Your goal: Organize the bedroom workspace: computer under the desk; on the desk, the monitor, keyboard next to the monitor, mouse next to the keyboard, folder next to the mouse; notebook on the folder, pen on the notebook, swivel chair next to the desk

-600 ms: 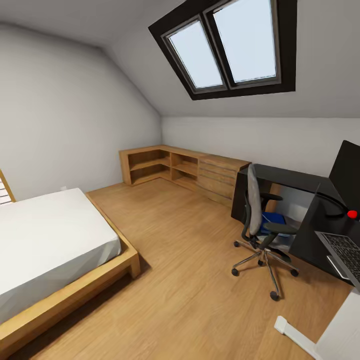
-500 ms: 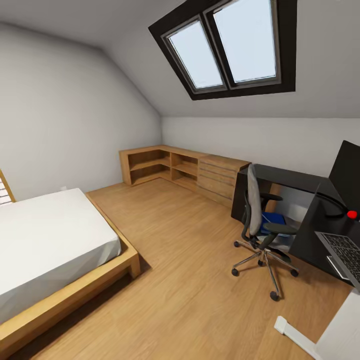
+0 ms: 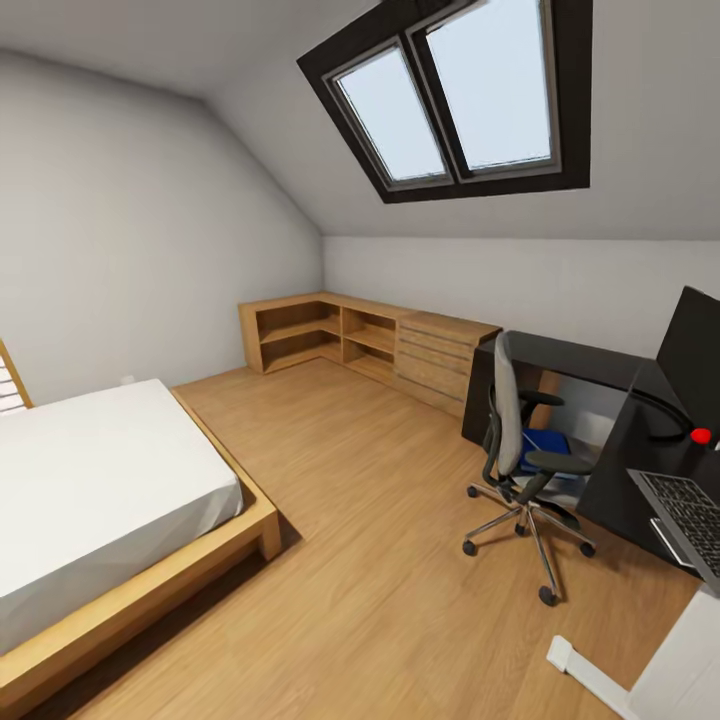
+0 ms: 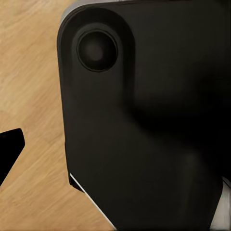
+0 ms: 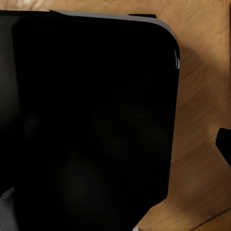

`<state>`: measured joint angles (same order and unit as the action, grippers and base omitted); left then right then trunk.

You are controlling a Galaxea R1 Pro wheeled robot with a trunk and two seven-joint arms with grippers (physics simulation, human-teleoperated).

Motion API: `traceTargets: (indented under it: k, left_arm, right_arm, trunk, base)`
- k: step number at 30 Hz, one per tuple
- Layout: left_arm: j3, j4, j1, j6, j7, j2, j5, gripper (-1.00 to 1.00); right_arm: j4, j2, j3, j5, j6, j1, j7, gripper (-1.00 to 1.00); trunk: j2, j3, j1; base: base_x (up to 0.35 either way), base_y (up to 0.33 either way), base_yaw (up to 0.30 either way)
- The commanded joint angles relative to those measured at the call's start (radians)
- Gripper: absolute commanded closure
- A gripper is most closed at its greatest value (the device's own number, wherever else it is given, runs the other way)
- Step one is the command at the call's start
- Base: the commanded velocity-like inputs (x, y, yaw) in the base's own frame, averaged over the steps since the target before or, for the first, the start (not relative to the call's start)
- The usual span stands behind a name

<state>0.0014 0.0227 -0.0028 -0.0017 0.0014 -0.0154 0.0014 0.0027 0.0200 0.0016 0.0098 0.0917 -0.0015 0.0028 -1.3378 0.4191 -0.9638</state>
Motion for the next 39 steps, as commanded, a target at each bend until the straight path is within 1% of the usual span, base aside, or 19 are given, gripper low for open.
traceTargets:
  k: [1, 6, 7, 10, 13, 16, 17, 20, 22, 23, 26, 29, 32, 33, 34, 35, 36, 39]
  left_arm:
    - [0.000, 0.000, 0.000, 0.000, 0.000, 0.000, 0.000, -1.00]
    - [0.000, 0.000, 0.000, 0.000, 0.000, 0.000, 0.000, -1.00]
    - [0.000, 0.000, 0.000, 0.001, 0.000, 0.000, 0.000, -1.00]
    - [-0.002, 0.001, 0.000, 0.006, 0.000, -0.001, 0.000, -1.00]
    - [-0.004, 0.016, 0.000, 0.005, -0.002, 0.000, 0.000, -1.00]
    - [-0.003, 0.112, 0.000, 0.006, -0.003, -0.004, 0.000, -1.00]
    - [-0.003, 0.214, 0.000, 0.006, -0.001, -0.008, 0.001, -1.00]
    - [-0.003, 0.303, 0.000, 0.006, 0.000, -0.017, 0.001, -1.00]
    - [-0.003, 0.373, 0.000, 0.005, 0.001, -0.026, 0.006, -1.00]
    - [-0.002, 0.402, 0.000, 0.005, 0.001, -0.030, 0.019, -1.00]
    - [-0.002, 0.414, 0.000, 0.005, 0.000, -0.034, 0.039, -1.00]
    - [0.001, 0.398, 0.000, 0.001, 0.000, -0.033, 0.051, -1.00]
    - [0.016, 0.388, 0.000, -0.002, 0.001, -0.031, 0.059, -1.00]
    - [0.027, 0.387, 0.000, -0.008, 0.000, -0.031, 0.062, -1.00]
    - [0.035, 0.386, 0.000, -0.024, 0.000, -0.031, 0.064, -1.00]
    - [0.044, 0.345, 0.000, -0.258, -0.003, -0.033, 0.062, -1.00]
    - [0.045, 0.312, 0.000, -0.305, -0.002, -0.032, 0.062, -1.00]
    - [0.049, 0.302, 0.000, -0.320, -0.001, -0.032, 0.062, -1.00]
  right_arm:
    - [0.000, 0.000, 0.000, 0.001, 0.009, 0.000, 0.000, -1.00]
    - [0.000, 0.000, 0.003, 0.005, 0.037, 0.000, 0.002, -1.00]
    - [0.000, 0.000, 0.003, 0.007, 0.457, 0.000, 0.002, -1.00]
    - [-0.008, -0.002, 0.002, 0.008, 0.457, -0.001, 0.001, -1.00]
    - [-0.062, -0.008, 0.001, 0.007, 0.458, -0.001, -0.001, -1.00]
    - [-0.148, -0.010, 0.000, 0.007, 0.466, -0.001, -0.001, -1.00]
    - [-0.239, -0.009, -0.001, 0.007, 0.494, -0.001, -0.004, -1.00]
    - [-0.313, -0.010, -0.004, 0.004, 0.518, -0.002, -0.029, -1.00]
    - [-0.365, -0.011, -0.007, 0.000, 0.531, -0.004, -0.083, -1.00]
    - [-0.384, -0.012, -0.008, 0.001, 0.536, -0.006, -0.111, -1.00]
    - [-0.395, -0.013, -0.009, 0.000, 0.538, -0.008, -0.131, -1.00]
    - [-0.402, -0.020, -0.009, -0.001, 0.541, -0.009, -0.142, -1.00]
    - [-0.402, -0.023, -0.009, -0.002, 0.541, -0.009, -0.145, -1.00]
    - [-0.400, -0.023, -0.009, -0.001, 0.542, -0.009, -0.145, -1.00]
    - [-0.399, -0.022, -0.008, -0.001, 0.542, -0.009, -0.144, -1.00]
    - [-0.397, -0.026, -0.005, 0.000, 0.541, -0.009, -0.140, -1.00]
    - [-0.397, -0.025, -0.005, 0.001, 0.542, -0.009, -0.140, -1.00]
    - [-0.396, -0.024, -0.004, 0.001, 0.542, -0.009, -0.139, -1.00]
  trunk:
    - [0.007, -0.002, 0.004]
    - [0.042, -0.018, 0.023]
    - [0.049, -0.021, 0.027]
    - [0.070, -0.031, 0.038]
    - [0.091, -0.040, 0.050]
    - [0.112, -0.049, 0.061]
    - [0.119, -0.052, 0.065]
    - [0.140, -0.061, 0.077]
    - [0.154, -0.067, 0.084]
    - [0.161, -0.070, 0.088]
    - [0.182, -0.080, 0.100]
    - [0.203, -0.091, 0.111]
    - [0.224, -0.102, 0.123]
    - [0.224, -0.102, 0.123]
    - [0.224, -0.103, 0.123]
    - [0.224, -0.103, 0.123]
    - [0.224, -0.103, 0.123]
    - [0.224, -0.103, 0.123]
  base:
    - [0.000, 0.000, 0.000]
    - [0.000, 0.000, -0.046]
    - [0.000, 0.000, -0.245]
    - [0.000, 0.000, -0.261]
    - [0.000, 0.000, -0.264]
    - [0.000, 0.000, -0.266]
    - [0.000, 0.000, -0.257]
    - [0.000, 0.000, -0.256]
    - [0.000, 0.000, -0.253]
    - [0.000, 0.000, -0.251]
    - [0.000, 0.000, -0.249]
    - [0.000, 0.000, -0.246]
    - [0.000, 0.000, -0.201]
    - [0.000, 0.000, -0.102]
    - [0.000, 0.000, -0.065]
    - [0.000, 0.000, -0.007]
    - [0.000, 0.050, -0.002]
    - [0.006, 0.145, -0.001]
